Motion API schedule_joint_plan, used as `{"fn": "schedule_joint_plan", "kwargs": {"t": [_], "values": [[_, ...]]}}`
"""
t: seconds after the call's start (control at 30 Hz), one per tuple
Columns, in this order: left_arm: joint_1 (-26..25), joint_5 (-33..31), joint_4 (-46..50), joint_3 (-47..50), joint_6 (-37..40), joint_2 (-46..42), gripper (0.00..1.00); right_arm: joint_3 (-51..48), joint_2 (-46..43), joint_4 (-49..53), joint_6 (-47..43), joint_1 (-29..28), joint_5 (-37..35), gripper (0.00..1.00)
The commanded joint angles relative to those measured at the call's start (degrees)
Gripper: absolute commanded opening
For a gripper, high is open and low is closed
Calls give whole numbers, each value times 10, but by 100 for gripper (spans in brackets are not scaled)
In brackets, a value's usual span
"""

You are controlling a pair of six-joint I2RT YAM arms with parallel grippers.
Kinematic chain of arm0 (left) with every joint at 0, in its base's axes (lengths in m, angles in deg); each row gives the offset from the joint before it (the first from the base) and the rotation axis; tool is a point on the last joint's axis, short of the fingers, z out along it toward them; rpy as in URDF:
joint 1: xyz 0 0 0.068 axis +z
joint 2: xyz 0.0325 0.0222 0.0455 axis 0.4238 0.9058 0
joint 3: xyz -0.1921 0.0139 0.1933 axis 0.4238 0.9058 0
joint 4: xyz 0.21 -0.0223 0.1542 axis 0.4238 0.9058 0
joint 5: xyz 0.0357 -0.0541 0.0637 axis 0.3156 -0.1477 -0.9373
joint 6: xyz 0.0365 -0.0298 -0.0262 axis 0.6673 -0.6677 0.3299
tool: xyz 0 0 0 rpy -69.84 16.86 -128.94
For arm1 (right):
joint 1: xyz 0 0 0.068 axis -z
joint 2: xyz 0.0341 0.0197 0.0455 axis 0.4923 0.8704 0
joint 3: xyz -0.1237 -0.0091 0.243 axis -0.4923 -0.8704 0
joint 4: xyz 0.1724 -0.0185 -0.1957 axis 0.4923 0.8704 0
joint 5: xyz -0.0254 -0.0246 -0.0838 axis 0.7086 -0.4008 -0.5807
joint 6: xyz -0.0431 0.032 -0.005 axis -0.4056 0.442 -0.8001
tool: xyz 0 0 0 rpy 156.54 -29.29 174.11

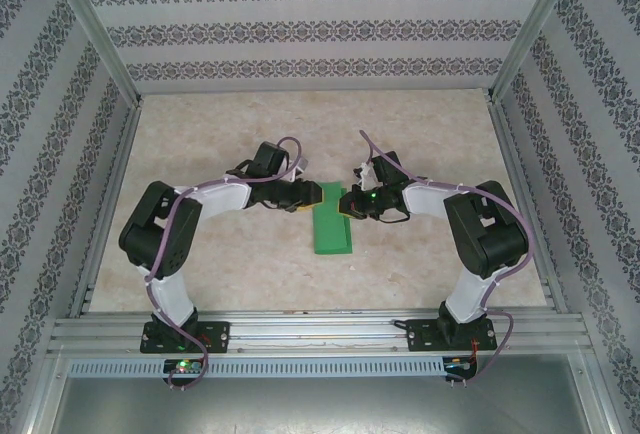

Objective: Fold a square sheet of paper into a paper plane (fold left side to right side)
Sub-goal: First fold in half a square sheet of paper at the center of the table.

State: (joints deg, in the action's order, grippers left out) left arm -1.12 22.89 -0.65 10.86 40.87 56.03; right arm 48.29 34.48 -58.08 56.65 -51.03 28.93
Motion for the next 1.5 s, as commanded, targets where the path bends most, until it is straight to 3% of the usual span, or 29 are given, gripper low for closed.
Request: {"fn": "schedule_joint_plan", "kwargs": {"t": [0.0, 0.47, 0.93, 1.2, 1.47], "values": [[-3, -30, 49, 10, 23, -20, 49, 13, 14, 27, -15, -3, -23, 0], [-18, -19, 54, -13, 21, 46, 52, 16, 25, 37, -22, -5, -38, 0], [-35, -34, 80, -40, 17, 92, 41, 17, 25, 48, -27, -5, -52, 1], [-43, -64, 94, -42, 4, 113, 35, 14, -7, 59, -28, -4, -71, 21], [-52, -95, 131, -53, 13, 131, 34, -1, -84, 125, -56, 16, -144, 36]]}}
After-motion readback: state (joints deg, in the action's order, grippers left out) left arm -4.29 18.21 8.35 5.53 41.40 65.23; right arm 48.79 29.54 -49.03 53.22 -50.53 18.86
